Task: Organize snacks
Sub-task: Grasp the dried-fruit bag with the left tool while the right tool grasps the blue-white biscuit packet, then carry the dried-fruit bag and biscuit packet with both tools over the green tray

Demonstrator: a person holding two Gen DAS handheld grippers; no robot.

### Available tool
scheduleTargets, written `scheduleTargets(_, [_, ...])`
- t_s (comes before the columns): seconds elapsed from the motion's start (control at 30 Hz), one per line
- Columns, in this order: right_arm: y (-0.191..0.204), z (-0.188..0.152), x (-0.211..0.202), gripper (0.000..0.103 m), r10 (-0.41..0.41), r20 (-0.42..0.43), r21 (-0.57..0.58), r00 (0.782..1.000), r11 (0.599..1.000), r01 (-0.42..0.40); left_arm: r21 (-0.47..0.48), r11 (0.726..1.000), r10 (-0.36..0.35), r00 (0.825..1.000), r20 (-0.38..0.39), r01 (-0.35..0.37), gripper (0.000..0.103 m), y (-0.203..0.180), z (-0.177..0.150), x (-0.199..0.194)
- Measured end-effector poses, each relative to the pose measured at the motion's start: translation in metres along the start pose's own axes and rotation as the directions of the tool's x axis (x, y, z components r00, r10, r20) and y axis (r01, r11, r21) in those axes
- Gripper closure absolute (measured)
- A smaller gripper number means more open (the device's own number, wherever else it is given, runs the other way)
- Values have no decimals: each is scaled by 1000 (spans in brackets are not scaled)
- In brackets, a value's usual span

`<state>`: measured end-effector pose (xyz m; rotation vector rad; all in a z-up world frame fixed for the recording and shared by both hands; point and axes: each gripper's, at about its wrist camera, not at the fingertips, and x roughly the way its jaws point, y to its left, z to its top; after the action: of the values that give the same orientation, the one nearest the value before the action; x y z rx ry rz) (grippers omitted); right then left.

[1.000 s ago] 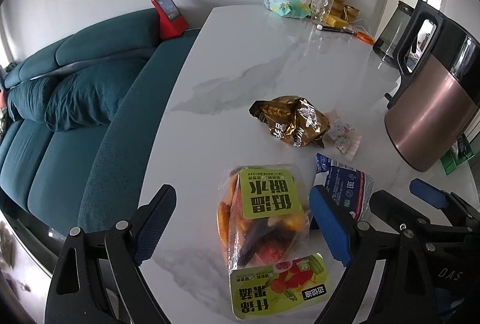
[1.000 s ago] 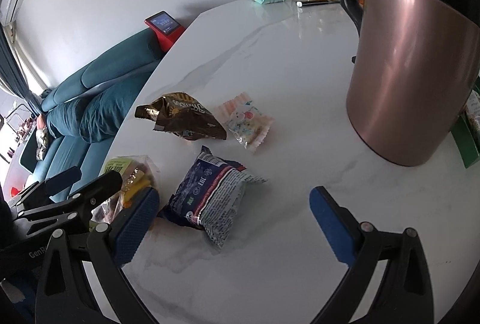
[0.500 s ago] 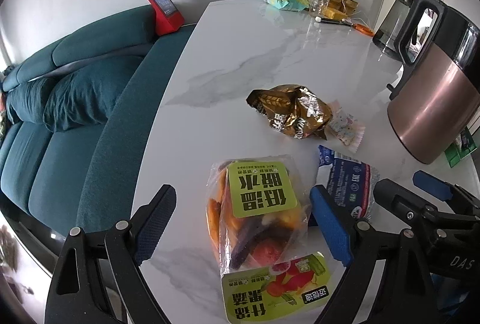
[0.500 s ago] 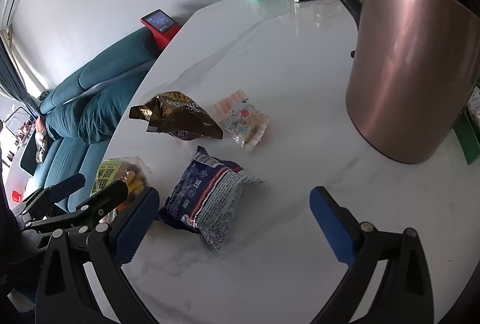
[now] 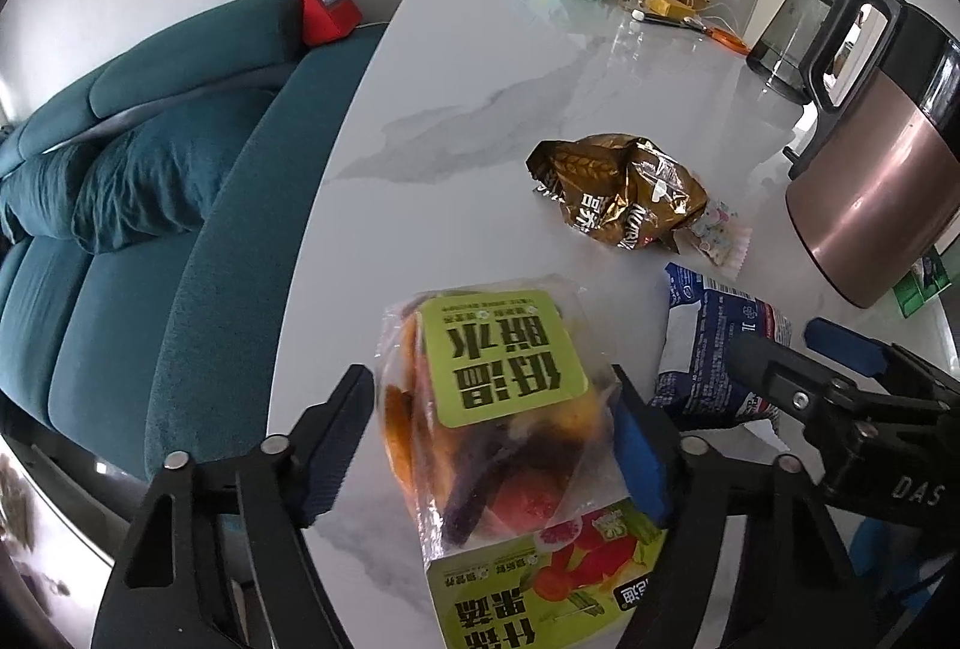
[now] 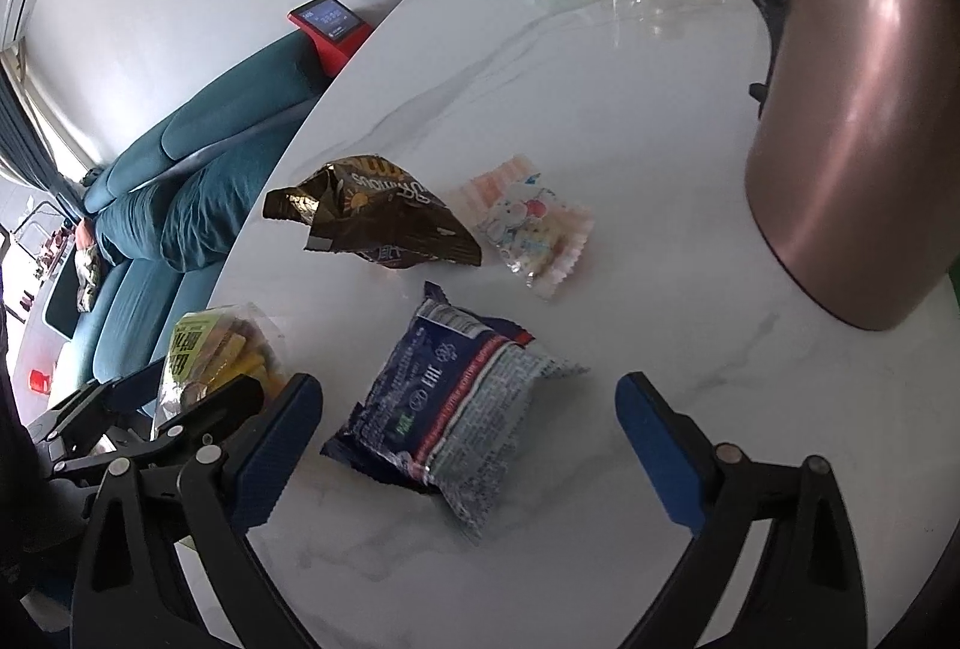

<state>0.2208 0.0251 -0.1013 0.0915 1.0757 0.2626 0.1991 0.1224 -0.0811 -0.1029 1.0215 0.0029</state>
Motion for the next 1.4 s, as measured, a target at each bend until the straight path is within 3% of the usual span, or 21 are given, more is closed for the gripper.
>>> scheduleTargets(0.23, [3,4,12,0,-9,-27,-2,1000,1000,9,11,1000,-10,1000,0,10,36,2,2,2])
scheduleTargets(0.3, [4,3,16,16,-13,-40,-7,999,1000,12,18,1000,-11,1000,-1,11,36,2,2,2])
scheduleTargets(0.43, [4,2,20,23,-9,-46,-7,999,1000,9,22,1000,-19,1000,-2,19,38,3,3,2])
scheduleTargets(0.5, [4,2,20,41,6,-46,-13,999,1000,-6,18,999,-32,999,-6,32,42,4,3,2])
scheduleTargets(0.7, [5,0,17,57,35,-38,-48,999,998,-37,20,999,-34,999,5,34,47,1,3,0])
scheduleTargets(0.93, [-1,-3,12,60,51,-37,-70,998,996,-54,-1,1000,-28,999,21,28,52,1,2,-3])
scheduleTargets(1.03, [-4,-2,6,71,59,-26,-70,998,996,-61,-9,1000,-21,1000,23,21,52,1,1,-3])
scheduleTargets(1.4, [-17,-8,-18,71,66,2,-65,998,996,-65,-16,999,-34,999,22,34,54,-8,-6,-10])
